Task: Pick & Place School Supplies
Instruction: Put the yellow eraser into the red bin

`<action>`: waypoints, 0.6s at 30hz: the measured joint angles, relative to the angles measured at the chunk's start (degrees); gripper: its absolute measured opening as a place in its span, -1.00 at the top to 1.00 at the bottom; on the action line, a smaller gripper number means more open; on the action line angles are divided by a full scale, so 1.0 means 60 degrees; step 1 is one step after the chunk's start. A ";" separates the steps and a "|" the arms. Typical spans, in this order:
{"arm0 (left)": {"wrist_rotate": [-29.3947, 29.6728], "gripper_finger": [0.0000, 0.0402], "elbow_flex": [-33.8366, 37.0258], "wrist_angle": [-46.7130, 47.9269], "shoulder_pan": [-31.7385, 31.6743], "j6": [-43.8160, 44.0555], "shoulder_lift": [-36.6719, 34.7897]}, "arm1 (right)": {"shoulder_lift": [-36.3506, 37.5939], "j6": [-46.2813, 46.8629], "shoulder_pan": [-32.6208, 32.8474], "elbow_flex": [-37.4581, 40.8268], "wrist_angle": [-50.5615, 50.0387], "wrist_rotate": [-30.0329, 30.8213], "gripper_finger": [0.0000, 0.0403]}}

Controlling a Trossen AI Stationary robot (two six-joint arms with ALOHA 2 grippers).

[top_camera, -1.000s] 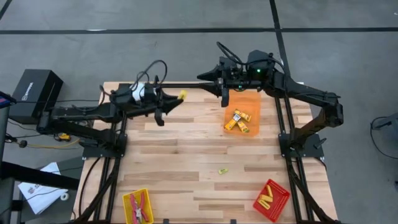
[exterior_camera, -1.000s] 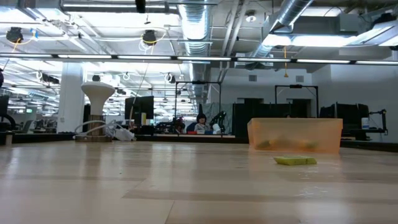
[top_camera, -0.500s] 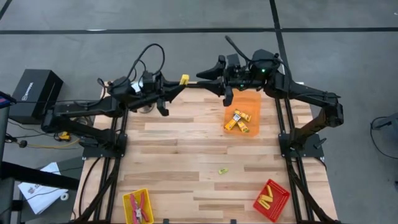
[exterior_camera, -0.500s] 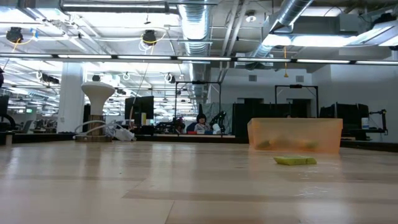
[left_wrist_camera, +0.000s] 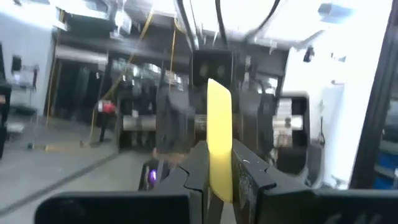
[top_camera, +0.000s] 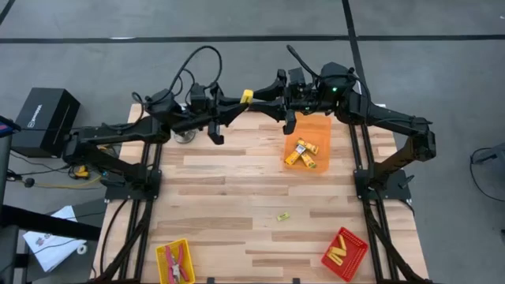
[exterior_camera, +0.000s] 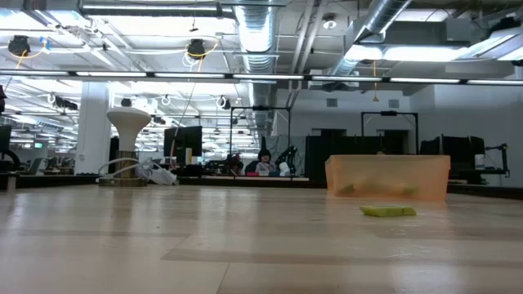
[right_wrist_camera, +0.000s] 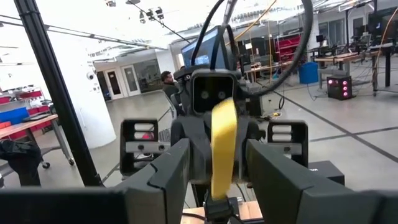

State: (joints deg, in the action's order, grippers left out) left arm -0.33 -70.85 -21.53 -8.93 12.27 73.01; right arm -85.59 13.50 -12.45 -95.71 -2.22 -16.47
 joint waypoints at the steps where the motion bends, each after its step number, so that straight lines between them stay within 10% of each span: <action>1: -0.0022 0.86 0.0000 0.0133 0.0000 0.0007 0.0018 | -0.0002 -0.0002 0.0000 0.0001 0.0001 0.0000 0.24; 18: -0.0026 0.86 -0.0087 0.0078 -0.0025 0.0022 0.0131 | -0.0001 -0.0069 0.0000 0.0001 0.0022 0.0004 0.41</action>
State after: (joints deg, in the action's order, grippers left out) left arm -0.49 -71.37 -21.06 -9.08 12.40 73.80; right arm -85.59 13.08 -12.45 -95.70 -2.09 -16.45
